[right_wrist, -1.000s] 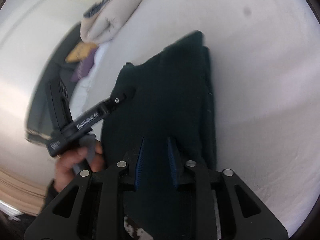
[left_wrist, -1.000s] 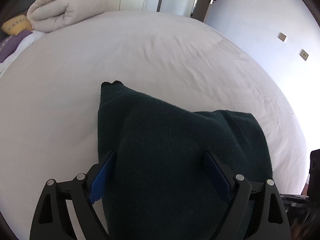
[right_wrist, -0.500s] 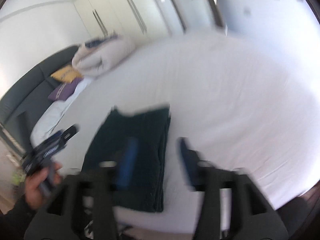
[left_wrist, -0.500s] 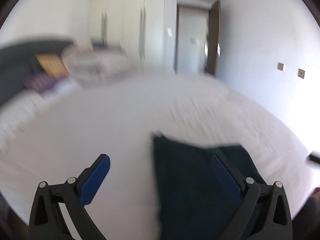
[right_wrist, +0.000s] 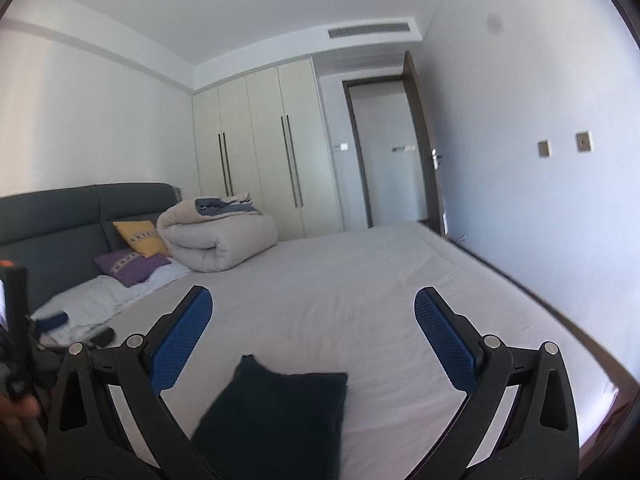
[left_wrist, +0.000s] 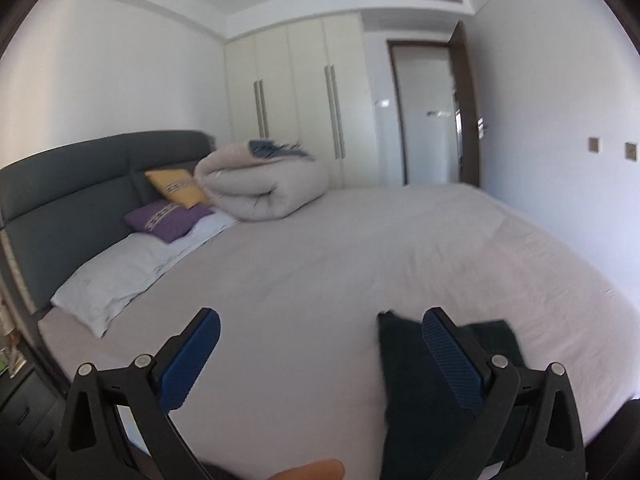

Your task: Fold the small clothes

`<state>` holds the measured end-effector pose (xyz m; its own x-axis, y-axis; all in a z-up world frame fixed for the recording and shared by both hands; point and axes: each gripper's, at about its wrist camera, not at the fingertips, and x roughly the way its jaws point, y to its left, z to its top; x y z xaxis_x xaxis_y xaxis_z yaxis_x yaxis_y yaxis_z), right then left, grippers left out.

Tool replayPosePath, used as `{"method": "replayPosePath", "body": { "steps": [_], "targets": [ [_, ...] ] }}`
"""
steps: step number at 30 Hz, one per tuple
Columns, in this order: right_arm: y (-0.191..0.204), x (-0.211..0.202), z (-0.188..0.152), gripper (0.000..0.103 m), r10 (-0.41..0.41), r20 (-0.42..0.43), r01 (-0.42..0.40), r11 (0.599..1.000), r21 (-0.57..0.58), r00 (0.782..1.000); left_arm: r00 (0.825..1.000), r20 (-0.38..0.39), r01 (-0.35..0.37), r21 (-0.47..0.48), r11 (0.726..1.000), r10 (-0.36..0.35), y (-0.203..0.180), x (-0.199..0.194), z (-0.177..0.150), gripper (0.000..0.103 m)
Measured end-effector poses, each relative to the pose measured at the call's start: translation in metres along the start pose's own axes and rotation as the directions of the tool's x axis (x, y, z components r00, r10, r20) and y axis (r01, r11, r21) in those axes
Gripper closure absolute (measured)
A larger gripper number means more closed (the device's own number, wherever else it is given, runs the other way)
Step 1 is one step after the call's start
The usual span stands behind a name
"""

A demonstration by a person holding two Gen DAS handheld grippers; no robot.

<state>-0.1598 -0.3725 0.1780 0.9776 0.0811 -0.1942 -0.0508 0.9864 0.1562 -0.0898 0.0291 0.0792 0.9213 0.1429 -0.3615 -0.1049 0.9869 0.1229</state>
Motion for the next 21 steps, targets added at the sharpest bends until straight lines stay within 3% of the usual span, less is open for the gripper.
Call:
{"method": "replayPosePath", "body": {
  "steps": [3, 5, 6, 8, 10, 13, 19, 21],
  "targets": [
    [0.008, 0.002, -0.006, 0.000, 0.014, -0.109, -0.016, 1.000, -0.018, 0.994, 0.991, -0.131, -0.017, 0.031, 0.999, 0.021, -0.004, 0.016, -0.018, 0.000],
    [0.013, 0.017, -0.018, 0.000, -0.016, -0.216, 0.010, 0.999, -0.032, 0.976, 0.967, -0.254, 0.039, 0.017, 0.999, -0.034, -0.010, 0.036, -0.032, 0.000],
    [0.014, 0.026, -0.026, 0.000, -0.042, -0.278, 0.034, 0.999, -0.035, 0.960, 0.956, -0.289, 0.055, 0.004, 0.998, -0.052, -0.011, 0.041, -0.036, 0.000],
    [0.010, 0.046, -0.047, 0.000, -0.071, -0.401, 0.070, 0.997, -0.017, 0.913, 0.909, -0.400, 0.109, -0.046, 0.993, -0.119, -0.015, 0.059, -0.051, 0.000],
    [0.004, 0.062, -0.068, 0.000, -0.079, -0.521, 0.106, 0.994, 0.023, 0.850, 0.889, -0.442, 0.116, -0.045, 0.992, -0.124, -0.021, 0.067, -0.061, 0.000],
    [-0.003, 0.074, -0.091, 0.000, -0.095, -0.598, 0.152, 0.987, 0.045, 0.796, 0.882, -0.458, 0.119, -0.009, 0.993, -0.110, -0.034, 0.066, -0.075, 0.000],
    [-0.007, 0.073, -0.117, 0.000, -0.125, -0.607, 0.161, 0.987, 0.005, 0.785, 0.885, -0.451, 0.127, 0.001, 0.992, -0.113, -0.036, 0.065, -0.082, 0.000],
    [0.004, 0.090, -0.121, 0.000, -0.125, -0.612, 0.159, 0.987, 0.002, 0.781, 0.883, -0.454, 0.129, -0.004, 0.992, -0.116, -0.033, 0.065, -0.082, 0.000]
  ]
}}
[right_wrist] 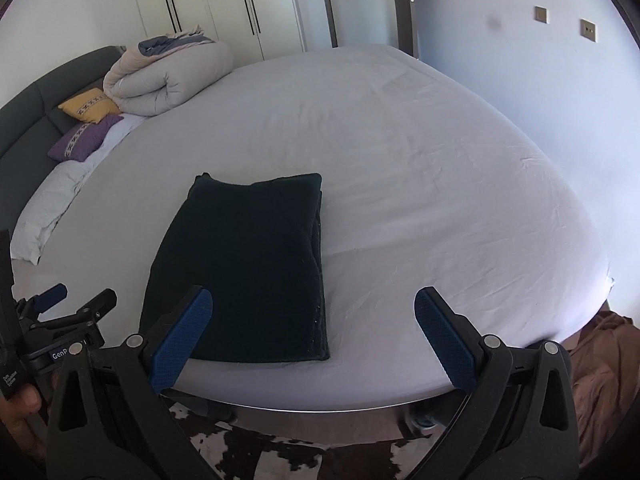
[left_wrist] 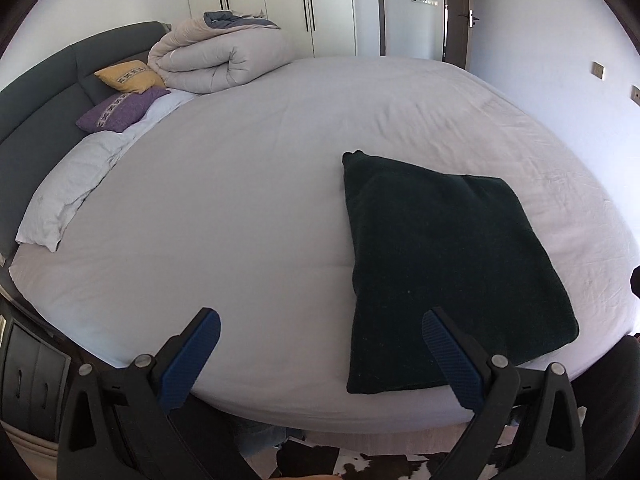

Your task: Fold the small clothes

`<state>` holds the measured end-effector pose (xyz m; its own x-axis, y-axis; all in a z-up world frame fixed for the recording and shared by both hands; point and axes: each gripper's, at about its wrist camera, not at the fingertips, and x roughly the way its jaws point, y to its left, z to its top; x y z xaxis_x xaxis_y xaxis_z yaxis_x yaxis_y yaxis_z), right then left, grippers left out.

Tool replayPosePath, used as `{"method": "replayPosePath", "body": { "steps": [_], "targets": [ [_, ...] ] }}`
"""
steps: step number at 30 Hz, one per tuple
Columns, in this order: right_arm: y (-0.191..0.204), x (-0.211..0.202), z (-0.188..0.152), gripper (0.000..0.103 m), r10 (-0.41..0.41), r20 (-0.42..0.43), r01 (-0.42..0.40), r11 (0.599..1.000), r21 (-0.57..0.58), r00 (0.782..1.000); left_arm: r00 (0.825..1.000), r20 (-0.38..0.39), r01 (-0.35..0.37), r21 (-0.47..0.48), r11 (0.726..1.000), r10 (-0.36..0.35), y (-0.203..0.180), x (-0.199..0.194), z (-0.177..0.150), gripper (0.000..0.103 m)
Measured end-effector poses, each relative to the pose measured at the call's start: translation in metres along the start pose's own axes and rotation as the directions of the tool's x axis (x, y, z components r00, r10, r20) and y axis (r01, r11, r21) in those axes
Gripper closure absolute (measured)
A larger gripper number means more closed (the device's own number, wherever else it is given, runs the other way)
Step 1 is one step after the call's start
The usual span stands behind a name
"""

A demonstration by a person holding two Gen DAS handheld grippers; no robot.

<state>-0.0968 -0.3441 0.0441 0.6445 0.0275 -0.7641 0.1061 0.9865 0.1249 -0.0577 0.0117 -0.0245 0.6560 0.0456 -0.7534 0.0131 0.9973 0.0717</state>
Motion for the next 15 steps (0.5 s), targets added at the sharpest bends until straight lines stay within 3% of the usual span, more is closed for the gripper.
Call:
{"method": "replayPosePath", "body": {
  "steps": [4, 5, 15],
  "targets": [
    [0.004, 0.011, -0.001, 0.000, 0.006, -0.009, -0.006, 1.000, -0.007, 1.000, 0.999, -0.017, 0.030, -0.026, 0.999, -0.031, 0.008, 0.010, 0.004, 0.000],
    [-0.006, -0.004, 0.000, 0.000, 0.006, -0.009, -0.006, 1.000, -0.009, 1.000, 0.999, -0.018, 0.032, -0.027, 0.999, -0.032, 0.009, 0.011, 0.005, 0.000],
    [-0.003, -0.007, 0.003, 0.000, 0.004, -0.025, -0.004, 0.999, -0.033, 1.000, 0.998, -0.037, 0.057, -0.035, 0.998, -0.058, 0.010, 0.019, 0.004, 0.000]
  ]
}}
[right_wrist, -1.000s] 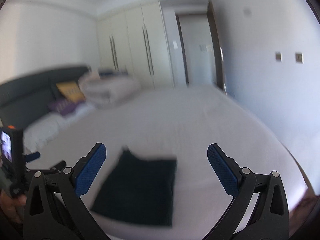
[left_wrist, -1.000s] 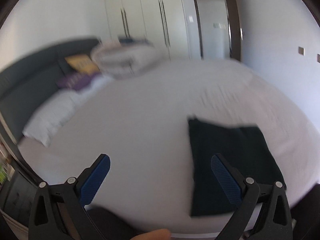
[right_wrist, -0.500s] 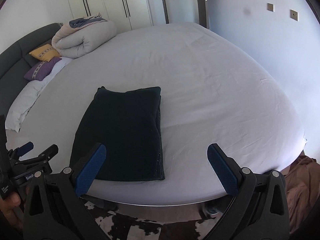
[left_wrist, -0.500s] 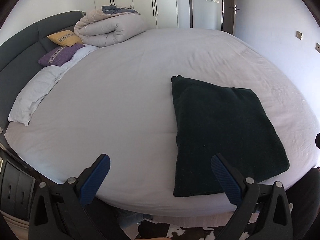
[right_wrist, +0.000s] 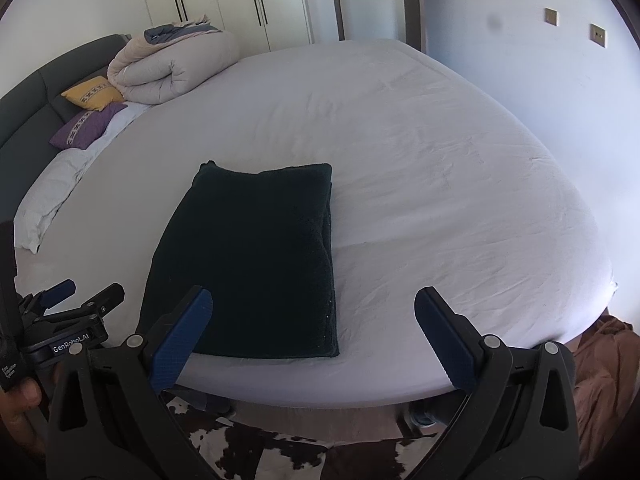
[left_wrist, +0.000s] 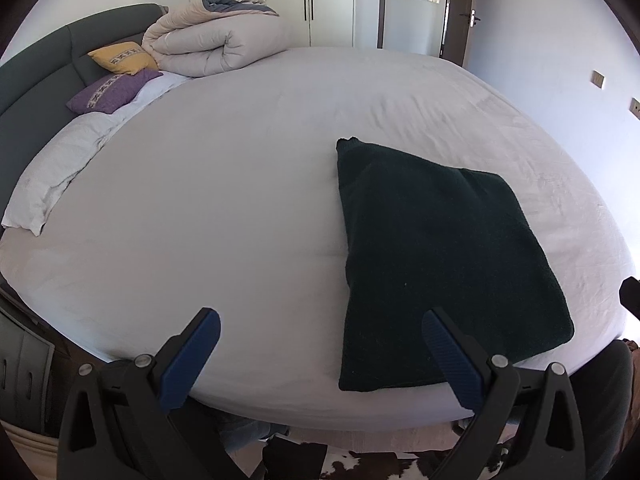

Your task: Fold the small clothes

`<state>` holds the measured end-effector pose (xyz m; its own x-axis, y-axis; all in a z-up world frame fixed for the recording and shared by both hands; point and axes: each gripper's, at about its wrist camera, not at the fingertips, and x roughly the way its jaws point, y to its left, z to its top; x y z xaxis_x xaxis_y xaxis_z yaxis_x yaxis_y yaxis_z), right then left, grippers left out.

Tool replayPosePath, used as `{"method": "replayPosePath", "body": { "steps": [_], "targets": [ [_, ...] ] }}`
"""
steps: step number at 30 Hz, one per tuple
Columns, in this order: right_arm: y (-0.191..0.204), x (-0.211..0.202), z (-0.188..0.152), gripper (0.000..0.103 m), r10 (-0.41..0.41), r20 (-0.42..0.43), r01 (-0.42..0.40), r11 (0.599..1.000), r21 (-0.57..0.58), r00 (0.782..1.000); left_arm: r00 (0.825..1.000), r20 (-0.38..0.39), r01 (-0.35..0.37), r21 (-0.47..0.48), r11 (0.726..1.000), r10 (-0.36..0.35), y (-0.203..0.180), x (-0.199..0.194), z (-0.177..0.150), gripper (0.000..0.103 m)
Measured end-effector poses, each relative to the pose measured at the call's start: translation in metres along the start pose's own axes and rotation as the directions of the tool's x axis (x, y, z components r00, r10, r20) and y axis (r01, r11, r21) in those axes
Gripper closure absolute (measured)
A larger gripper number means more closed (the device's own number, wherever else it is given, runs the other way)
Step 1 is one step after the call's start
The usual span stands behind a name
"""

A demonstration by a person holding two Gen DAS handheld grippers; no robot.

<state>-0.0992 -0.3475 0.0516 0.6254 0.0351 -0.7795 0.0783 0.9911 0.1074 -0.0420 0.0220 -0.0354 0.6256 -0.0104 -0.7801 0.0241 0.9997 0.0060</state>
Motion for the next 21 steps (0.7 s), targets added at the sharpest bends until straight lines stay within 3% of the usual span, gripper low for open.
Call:
{"method": "replayPosePath", "body": {
  "steps": [21],
  "targets": [
    [0.0012, 0.0047, 0.0030, 0.000, 0.008, -0.026, -0.009, 1.000, -0.017, 1.000, 1.000, -0.010, 0.029, -0.006, 1.000, -0.029, -0.0038, 0.0021, -0.0029, 0.000]
  ]
}}
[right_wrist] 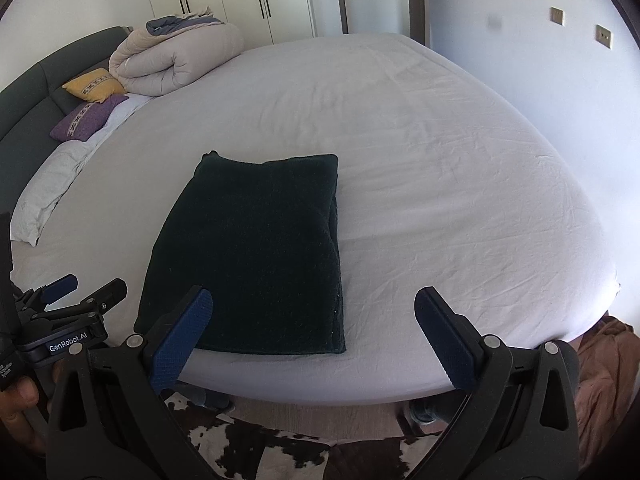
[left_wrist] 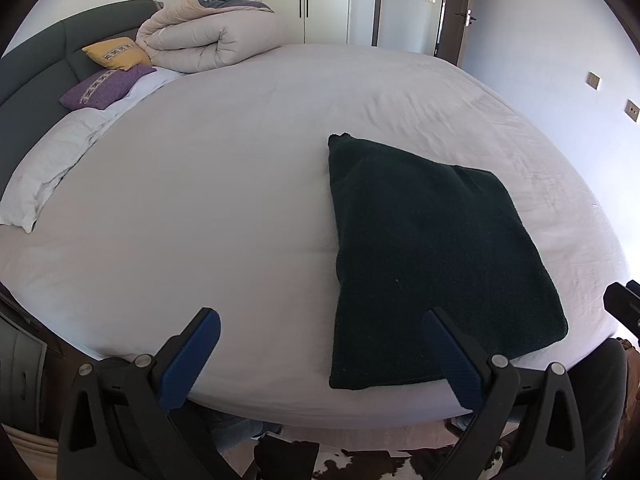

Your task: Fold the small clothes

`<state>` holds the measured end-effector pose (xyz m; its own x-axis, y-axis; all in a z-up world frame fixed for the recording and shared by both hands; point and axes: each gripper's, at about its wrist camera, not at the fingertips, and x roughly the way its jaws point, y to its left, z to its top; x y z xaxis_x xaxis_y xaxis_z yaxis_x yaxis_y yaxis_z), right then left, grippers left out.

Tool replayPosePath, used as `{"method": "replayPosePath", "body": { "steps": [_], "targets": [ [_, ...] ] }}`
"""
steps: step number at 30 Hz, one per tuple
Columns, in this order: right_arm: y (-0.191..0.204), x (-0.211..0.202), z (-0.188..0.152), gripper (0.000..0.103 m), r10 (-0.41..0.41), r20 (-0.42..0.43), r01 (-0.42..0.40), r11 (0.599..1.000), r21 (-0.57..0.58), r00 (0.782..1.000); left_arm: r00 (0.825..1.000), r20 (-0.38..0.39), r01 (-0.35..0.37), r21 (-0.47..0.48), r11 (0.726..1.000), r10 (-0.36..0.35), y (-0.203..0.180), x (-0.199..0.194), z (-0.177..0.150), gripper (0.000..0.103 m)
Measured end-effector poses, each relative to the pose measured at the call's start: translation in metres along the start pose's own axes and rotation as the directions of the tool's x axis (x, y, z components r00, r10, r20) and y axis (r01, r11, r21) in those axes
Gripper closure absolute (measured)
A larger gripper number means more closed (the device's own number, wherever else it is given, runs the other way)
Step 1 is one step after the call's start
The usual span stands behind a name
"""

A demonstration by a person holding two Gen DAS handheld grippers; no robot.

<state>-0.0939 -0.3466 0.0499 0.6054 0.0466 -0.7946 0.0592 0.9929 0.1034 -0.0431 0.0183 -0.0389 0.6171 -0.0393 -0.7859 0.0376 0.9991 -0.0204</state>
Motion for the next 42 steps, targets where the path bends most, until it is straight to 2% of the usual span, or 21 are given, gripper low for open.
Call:
{"method": "replayPosePath", "body": {
  "steps": [42],
  "targets": [
    [0.010, 0.016, 0.001, 0.000, 0.004, -0.016, -0.004, 1.000, 0.008, 1.000, 1.000, -0.011, 0.012, 0.010, 1.000, -0.012, -0.004, 0.004, -0.004, 0.000]
  ]
}}
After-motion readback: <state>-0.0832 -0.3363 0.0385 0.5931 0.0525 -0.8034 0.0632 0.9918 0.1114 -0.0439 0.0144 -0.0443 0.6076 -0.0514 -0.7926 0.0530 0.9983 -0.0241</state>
